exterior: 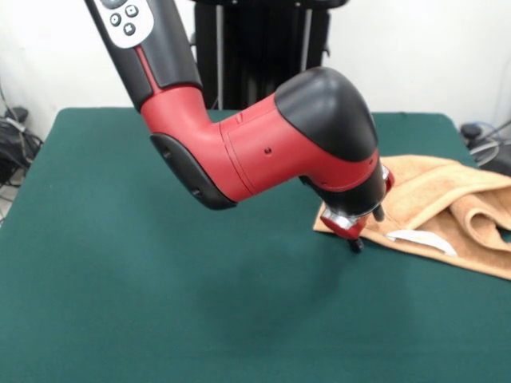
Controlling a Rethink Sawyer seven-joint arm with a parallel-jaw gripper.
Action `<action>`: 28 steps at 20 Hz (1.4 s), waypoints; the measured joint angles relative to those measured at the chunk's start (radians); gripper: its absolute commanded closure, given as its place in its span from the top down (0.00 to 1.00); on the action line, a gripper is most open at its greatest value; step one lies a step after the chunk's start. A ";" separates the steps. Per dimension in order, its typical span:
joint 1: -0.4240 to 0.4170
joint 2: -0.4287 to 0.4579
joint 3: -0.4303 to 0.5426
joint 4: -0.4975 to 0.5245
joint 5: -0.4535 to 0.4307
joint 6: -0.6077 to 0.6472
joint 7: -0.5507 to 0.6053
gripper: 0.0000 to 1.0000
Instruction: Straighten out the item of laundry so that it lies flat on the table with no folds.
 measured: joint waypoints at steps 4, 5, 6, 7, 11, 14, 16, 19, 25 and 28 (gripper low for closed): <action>0.000 0.000 0.000 0.000 0.000 0.000 0.000 1.00; 0.000 0.000 0.000 0.000 0.000 0.000 0.000 1.00; 0.000 0.000 0.000 0.000 0.000 0.000 0.000 1.00; 0.000 0.000 0.000 0.000 0.000 0.000 0.000 1.00; 0.000 0.000 0.000 0.000 0.000 0.000 0.000 1.00; 0.000 0.000 0.000 0.000 0.000 0.000 0.000 1.00; 0.000 0.000 0.000 0.000 0.000 0.000 0.000 1.00; 0.000 0.000 -0.004 0.000 -0.002 0.000 0.000 0.00; 0.000 0.000 -0.006 0.000 -0.002 0.000 0.000 0.00; 0.000 0.000 -0.006 0.000 -0.003 0.000 0.000 0.00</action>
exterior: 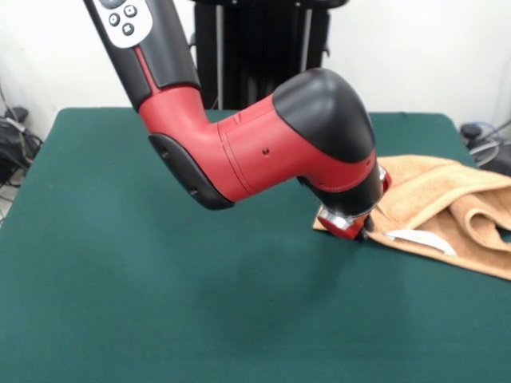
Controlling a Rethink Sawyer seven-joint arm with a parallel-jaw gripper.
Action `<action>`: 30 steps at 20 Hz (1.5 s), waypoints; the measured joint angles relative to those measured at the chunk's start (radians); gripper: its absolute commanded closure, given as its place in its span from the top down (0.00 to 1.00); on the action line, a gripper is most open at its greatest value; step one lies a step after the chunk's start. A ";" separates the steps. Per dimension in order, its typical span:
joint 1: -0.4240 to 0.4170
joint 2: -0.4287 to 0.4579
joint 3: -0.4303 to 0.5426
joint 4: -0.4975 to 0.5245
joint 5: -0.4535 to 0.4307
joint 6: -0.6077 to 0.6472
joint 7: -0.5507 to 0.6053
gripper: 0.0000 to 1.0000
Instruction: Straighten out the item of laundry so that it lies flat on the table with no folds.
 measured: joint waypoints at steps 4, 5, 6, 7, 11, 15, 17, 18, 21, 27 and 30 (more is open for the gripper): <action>0.000 0.000 0.000 0.000 0.000 0.000 0.000 0.00; 0.000 0.000 0.000 0.000 0.000 0.000 0.000 0.00; 0.000 0.000 0.000 0.000 0.000 0.000 0.000 0.00; 0.000 0.000 0.000 0.000 0.000 0.000 0.000 0.00; 0.000 0.000 -0.001 0.000 0.000 0.000 0.000 0.00; -0.003 -0.010 -0.001 0.011 0.000 0.000 0.000 0.00; -0.009 -0.026 -0.001 0.029 0.000 0.000 0.000 0.00; -0.016 -0.042 -0.001 0.046 0.000 0.000 0.000 0.00; -0.040 -0.088 -0.001 0.099 0.000 0.000 0.000 0.00; -0.093 -0.160 -0.001 0.166 0.000 0.000 0.000 0.00; -0.112 -0.189 -0.001 0.184 0.000 0.000 0.000 0.00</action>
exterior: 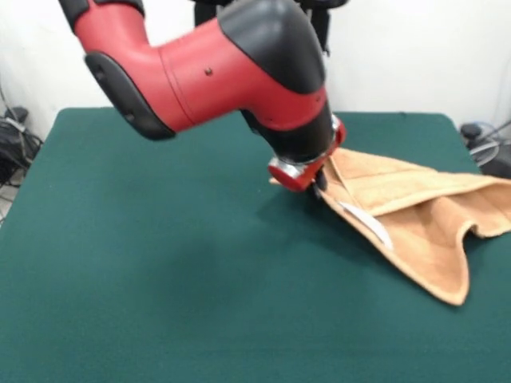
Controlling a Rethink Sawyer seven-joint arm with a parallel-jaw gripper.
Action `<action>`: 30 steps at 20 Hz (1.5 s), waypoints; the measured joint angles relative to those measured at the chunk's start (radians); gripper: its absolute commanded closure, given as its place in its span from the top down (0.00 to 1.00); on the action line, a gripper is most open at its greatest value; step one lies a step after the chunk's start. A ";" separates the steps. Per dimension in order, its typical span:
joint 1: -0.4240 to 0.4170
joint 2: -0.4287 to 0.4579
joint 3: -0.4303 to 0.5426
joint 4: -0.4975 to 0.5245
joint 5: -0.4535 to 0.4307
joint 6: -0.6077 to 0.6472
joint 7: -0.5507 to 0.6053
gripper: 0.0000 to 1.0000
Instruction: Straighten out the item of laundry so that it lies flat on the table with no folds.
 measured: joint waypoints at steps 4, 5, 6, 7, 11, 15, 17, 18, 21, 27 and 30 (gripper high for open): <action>-0.014 -0.032 0.000 0.010 0.000 0.000 0.000 0.00; -0.014 -0.036 0.000 0.010 0.000 0.000 0.000 0.00; -0.014 -0.045 0.000 0.011 0.000 0.000 0.000 0.00; -0.014 -0.061 0.000 0.014 0.000 0.000 0.000 0.00; -0.014 -0.113 0.000 0.033 0.001 0.000 0.000 0.00; -0.016 -0.186 0.001 0.066 0.011 0.000 0.000 0.00; -0.023 -0.252 0.002 0.099 0.019 -0.001 0.000 0.00; -0.026 -0.270 0.003 0.107 0.021 -0.003 0.000 0.00; -0.041 -0.351 0.009 0.144 0.032 -0.015 0.000 0.00; -0.069 -0.582 0.001 0.218 0.041 -0.140 0.001 0.00; -0.052 -0.692 -0.034 0.238 0.012 -0.262 0.013 0.00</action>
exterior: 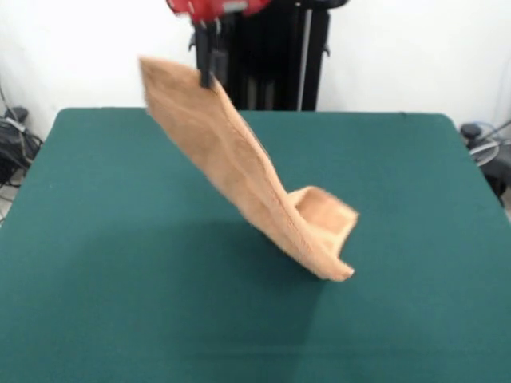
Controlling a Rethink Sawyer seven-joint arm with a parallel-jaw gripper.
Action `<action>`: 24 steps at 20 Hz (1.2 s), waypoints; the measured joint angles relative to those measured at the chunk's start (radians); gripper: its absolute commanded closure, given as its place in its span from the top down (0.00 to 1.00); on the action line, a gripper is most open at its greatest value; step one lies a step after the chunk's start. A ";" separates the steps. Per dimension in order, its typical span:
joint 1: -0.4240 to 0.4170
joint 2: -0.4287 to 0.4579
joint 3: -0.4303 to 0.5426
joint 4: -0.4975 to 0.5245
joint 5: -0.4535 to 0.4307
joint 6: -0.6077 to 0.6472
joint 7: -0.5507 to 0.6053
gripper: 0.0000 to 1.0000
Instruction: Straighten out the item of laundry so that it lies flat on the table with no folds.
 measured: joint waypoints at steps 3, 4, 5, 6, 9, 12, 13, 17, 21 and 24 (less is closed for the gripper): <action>0.029 -0.108 -0.046 0.021 -0.031 -0.124 0.026 0.00; 0.038 -0.154 -0.064 0.032 -0.035 -0.172 0.034 0.00; 0.041 -0.185 -0.073 0.040 -0.033 -0.204 0.037 0.00; 0.040 -0.233 -0.083 0.055 -0.018 -0.247 0.038 0.00; 0.004 -0.345 -0.085 0.100 0.085 -0.330 0.037 0.00; -0.062 -0.462 -0.089 0.158 0.305 -0.397 0.024 0.00; -0.071 -0.480 -0.091 0.167 0.347 -0.404 0.015 0.00; -0.098 -0.565 -0.134 0.206 0.585 -0.407 -0.091 0.00; -0.098 -0.616 -0.179 0.212 0.684 -0.407 -0.272 0.00; -0.098 -0.621 -0.190 0.211 0.670 -0.400 -0.368 0.00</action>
